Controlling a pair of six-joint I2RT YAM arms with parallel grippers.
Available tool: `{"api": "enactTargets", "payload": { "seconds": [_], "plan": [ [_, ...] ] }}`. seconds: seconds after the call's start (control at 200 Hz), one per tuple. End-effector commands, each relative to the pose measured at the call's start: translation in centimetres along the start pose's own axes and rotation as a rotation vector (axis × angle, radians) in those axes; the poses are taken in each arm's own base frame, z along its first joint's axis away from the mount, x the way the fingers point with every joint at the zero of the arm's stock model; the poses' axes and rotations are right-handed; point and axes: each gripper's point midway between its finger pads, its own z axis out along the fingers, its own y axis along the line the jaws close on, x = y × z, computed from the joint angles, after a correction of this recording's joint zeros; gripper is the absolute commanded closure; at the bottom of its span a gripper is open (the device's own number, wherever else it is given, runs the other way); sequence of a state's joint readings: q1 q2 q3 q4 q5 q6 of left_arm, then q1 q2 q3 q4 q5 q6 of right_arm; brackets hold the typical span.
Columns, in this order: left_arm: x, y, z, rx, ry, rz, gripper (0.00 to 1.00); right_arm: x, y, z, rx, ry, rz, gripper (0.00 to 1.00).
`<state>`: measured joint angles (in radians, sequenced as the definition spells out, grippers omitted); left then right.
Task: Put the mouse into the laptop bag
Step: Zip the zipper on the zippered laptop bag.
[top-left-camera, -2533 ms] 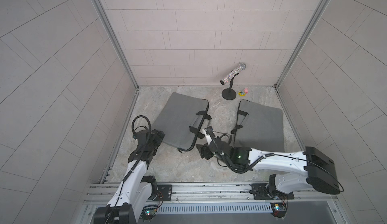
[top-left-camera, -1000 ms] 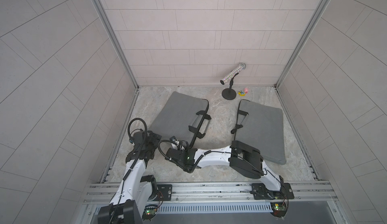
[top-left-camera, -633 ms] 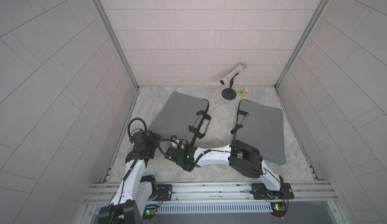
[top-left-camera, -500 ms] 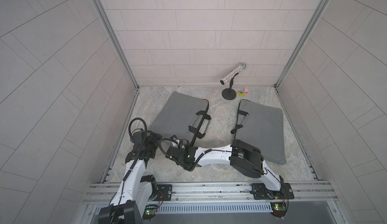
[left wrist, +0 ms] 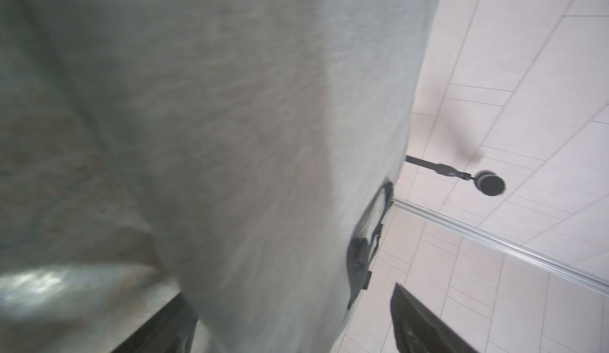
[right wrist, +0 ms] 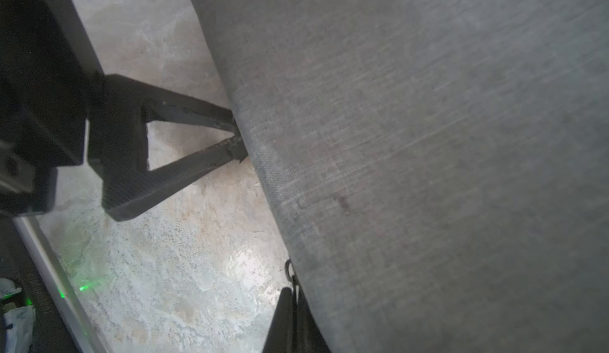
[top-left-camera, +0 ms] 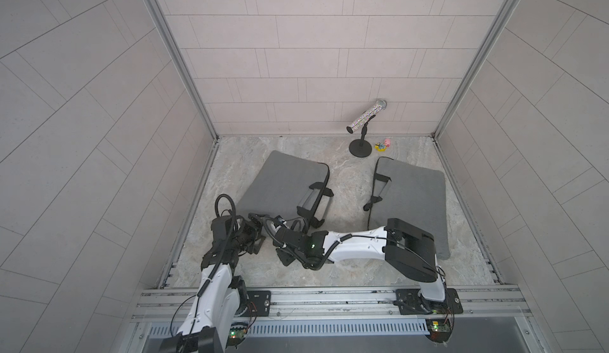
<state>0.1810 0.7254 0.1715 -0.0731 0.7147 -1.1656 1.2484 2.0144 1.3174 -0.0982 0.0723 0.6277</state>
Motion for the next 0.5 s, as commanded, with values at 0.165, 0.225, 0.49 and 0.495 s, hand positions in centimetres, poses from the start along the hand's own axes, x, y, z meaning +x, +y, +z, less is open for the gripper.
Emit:
{"api": "enactTargets", "payload": {
  "seconds": [0.165,0.225,0.49,0.495],
  "plan": [
    [-0.2,-1.0,0.4,0.038,-0.012,0.015,0.45,-1.8,2.1,-3.0,-0.092,-0.075,0.000,1.00],
    [-0.4,-0.6,0.7,0.021,-0.006,0.010,0.53,-1.6,1.8,-3.3,-0.089,-0.079,0.003,1.00],
    [-1.3,1.1,2.1,-0.130,0.030,0.011,1.00,0.4,-0.9,-4.0,-0.019,-0.076,0.012,1.00],
    [-1.3,1.1,2.1,-0.134,0.032,0.011,1.00,0.5,-1.0,-4.0,-0.015,-0.074,0.012,1.00]
  ]
}}
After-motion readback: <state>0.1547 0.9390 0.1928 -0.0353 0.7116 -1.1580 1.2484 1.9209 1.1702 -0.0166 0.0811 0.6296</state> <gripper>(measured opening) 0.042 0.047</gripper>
